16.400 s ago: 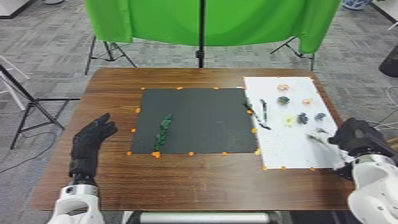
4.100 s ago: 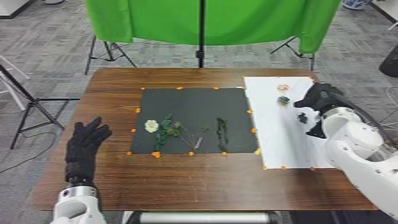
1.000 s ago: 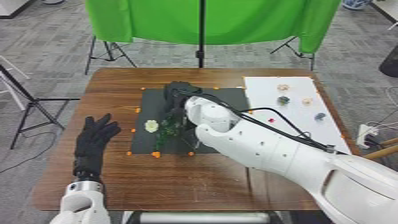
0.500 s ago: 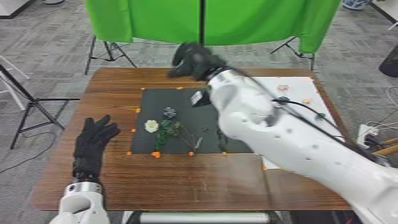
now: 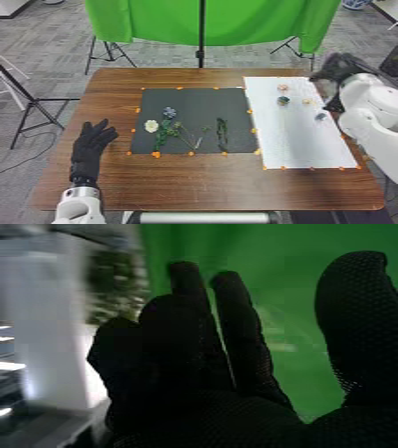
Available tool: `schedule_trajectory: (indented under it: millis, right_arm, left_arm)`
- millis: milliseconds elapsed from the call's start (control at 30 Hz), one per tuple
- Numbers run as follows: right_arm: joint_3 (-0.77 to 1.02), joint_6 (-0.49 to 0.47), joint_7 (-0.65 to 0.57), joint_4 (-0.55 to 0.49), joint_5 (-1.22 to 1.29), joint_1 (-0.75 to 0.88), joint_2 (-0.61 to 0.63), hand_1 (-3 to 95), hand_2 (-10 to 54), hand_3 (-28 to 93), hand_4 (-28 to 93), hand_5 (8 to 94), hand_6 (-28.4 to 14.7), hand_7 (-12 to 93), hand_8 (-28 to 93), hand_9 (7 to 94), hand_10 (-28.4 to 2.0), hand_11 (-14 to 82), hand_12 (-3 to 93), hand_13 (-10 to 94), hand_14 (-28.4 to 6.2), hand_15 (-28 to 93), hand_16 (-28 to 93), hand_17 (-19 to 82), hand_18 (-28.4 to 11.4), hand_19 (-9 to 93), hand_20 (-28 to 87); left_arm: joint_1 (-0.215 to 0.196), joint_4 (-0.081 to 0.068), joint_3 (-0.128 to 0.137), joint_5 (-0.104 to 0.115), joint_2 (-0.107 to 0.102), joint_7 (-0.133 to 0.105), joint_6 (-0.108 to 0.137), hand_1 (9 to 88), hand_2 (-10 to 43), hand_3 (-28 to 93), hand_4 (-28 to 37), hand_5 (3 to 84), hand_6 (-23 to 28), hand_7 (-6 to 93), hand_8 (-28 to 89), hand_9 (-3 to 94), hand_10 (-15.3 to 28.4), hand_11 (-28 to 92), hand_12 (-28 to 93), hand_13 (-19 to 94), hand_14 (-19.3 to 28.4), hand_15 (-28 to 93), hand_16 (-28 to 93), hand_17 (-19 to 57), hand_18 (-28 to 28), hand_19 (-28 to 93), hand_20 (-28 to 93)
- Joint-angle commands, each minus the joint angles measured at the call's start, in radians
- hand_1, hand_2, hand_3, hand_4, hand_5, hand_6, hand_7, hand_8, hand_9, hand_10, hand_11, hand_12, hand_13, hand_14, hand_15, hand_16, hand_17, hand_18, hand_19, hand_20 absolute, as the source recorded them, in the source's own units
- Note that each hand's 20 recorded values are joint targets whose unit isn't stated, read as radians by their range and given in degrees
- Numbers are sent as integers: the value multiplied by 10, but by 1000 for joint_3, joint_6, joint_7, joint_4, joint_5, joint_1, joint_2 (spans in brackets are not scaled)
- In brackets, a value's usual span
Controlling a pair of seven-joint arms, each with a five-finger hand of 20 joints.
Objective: Arrange flowers
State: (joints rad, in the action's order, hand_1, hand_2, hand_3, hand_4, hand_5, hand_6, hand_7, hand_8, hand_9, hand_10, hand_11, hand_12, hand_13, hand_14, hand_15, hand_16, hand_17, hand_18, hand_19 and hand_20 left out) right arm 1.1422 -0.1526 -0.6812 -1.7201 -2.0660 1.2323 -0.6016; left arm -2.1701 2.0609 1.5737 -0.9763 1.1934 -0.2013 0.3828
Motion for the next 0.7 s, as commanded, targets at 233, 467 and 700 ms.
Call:
schedule_trajectory:
  millis: [233,467,700]
  right_arm:
    - [-30,33,-28,116,-18,140,-51,338,-95,647,-153,569,10,124,-78,625,-173,188,260,748,-106,708,354,552,-170,932,621]
    - [-50,160,-31,138,-57,198,-65,424,-95,663,-175,636,23,164,-94,714,-152,219,251,805,-69,693,347,589,-148,932,633]
    - [-2,341,-13,55,-93,255,-55,623,-95,568,-169,759,-8,218,105,884,-90,106,429,869,-33,659,346,641,-122,932,618]
  left_arm:
    - [-12,-4,-3,-12,18,9,-10,198,177,555,-283,439,83,64,-44,431,156,228,130,295,190,383,8,-20,144,198,206]
    - [-15,-4,0,-12,17,15,-15,199,173,565,-283,437,79,66,-44,431,156,228,130,295,190,384,8,-20,144,199,206]
    - [-20,-1,3,-11,14,18,-18,200,169,572,-283,436,78,68,-44,432,156,228,130,296,190,383,8,-19,144,198,205]
